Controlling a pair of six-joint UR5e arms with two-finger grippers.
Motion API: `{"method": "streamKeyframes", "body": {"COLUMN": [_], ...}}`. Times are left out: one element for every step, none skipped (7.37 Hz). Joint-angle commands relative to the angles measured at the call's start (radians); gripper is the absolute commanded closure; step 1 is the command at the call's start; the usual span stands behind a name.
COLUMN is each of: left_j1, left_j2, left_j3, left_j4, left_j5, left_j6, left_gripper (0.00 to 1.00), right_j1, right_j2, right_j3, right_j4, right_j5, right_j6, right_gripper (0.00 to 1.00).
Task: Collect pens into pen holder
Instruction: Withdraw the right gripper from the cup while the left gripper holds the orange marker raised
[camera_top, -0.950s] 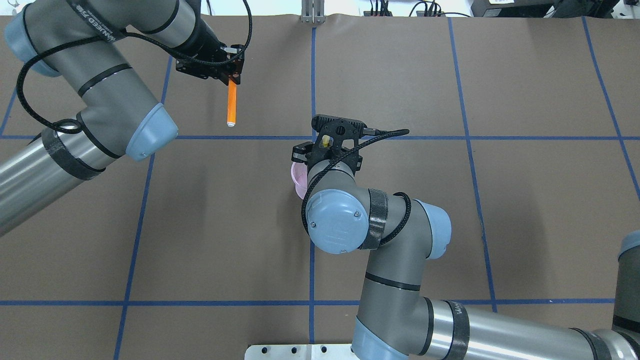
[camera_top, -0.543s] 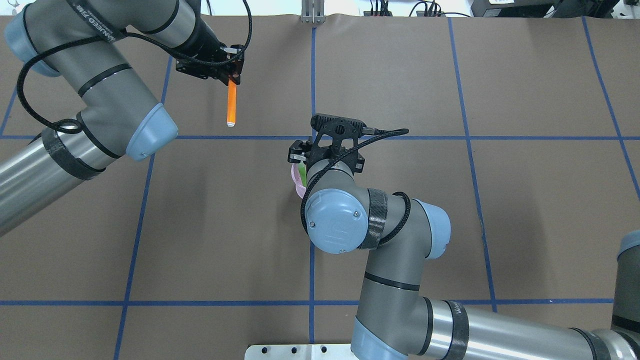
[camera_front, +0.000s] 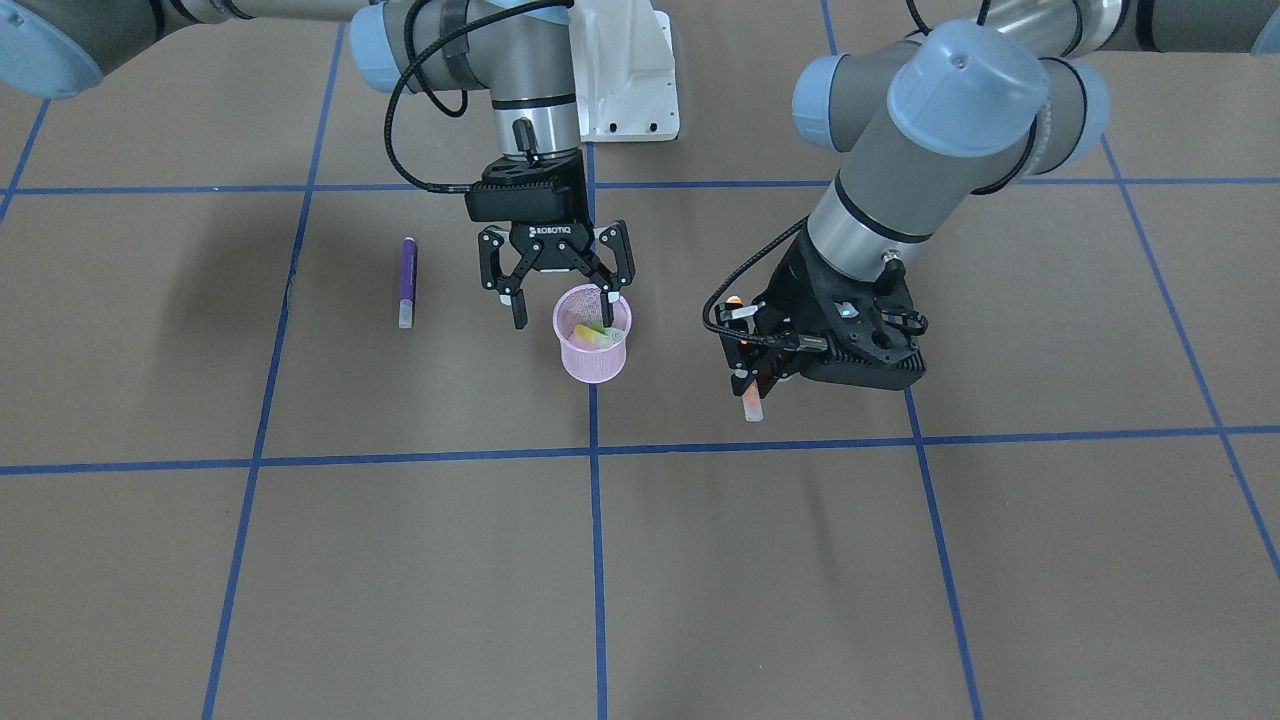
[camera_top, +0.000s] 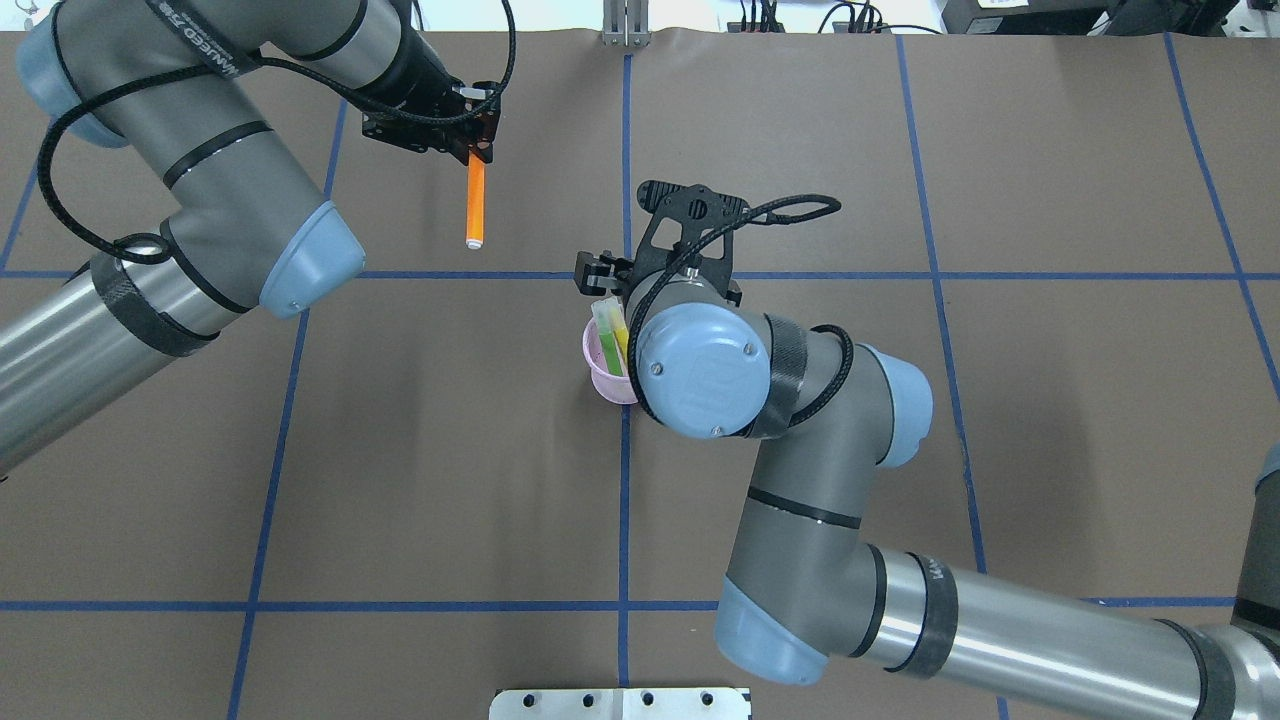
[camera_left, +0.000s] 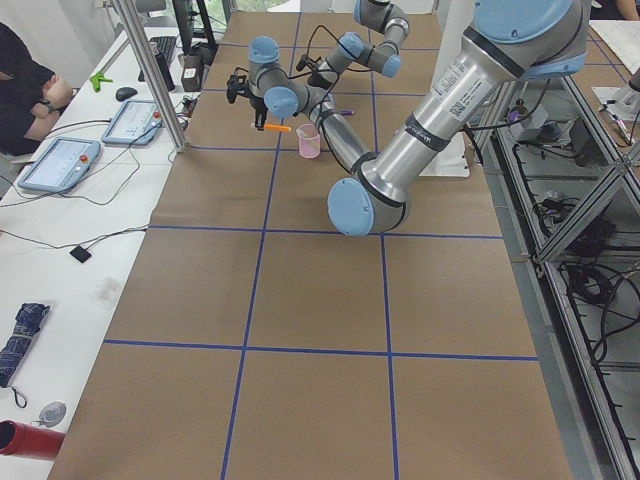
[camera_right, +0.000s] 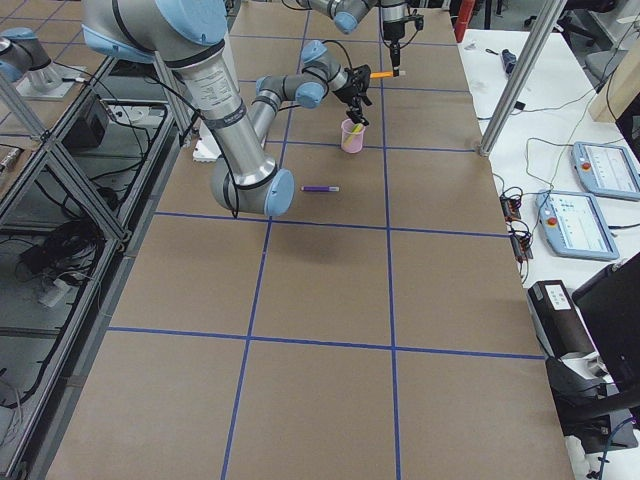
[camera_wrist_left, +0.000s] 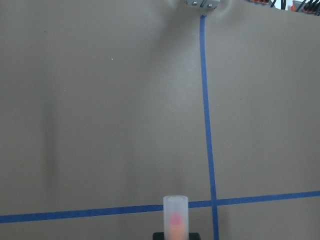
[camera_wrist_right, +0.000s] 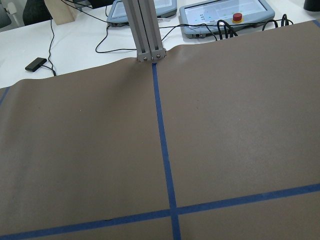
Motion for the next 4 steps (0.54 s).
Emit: {"method": "streamKeyframes", "body": {"left_j1": [0.007, 0.012, 0.044, 0.093], "left_j2": [-0.028, -0.051, -0.069, -0.071], "left_j3": [0.001, 0.001, -0.006, -0.01], "left_j4": [0.0, 0.0, -0.003, -0.032], "left_j5": [0.001, 0.008, 0.089, 0.194], "left_j6": [-0.051, -0.08, -0.114, -0.129], "left_gripper": [1.0, 1.0, 1.0, 1.0], "right_j1": [0.137, 0.206, 0.267, 0.314], "right_j2": [-0.06, -0.093, -0.126, -0.148], "right_j3": [0.044, 0.053, 0.052, 0.052], "right_j4": [0.001, 0.001, -0.007, -0.011], "right_j5": [0.268, 0.418, 0.562, 0.652], "right_j6": [-0.13, -0.184, -0.233, -0.251], "right_gripper": [0.01, 0.01, 0.01, 0.01]}}
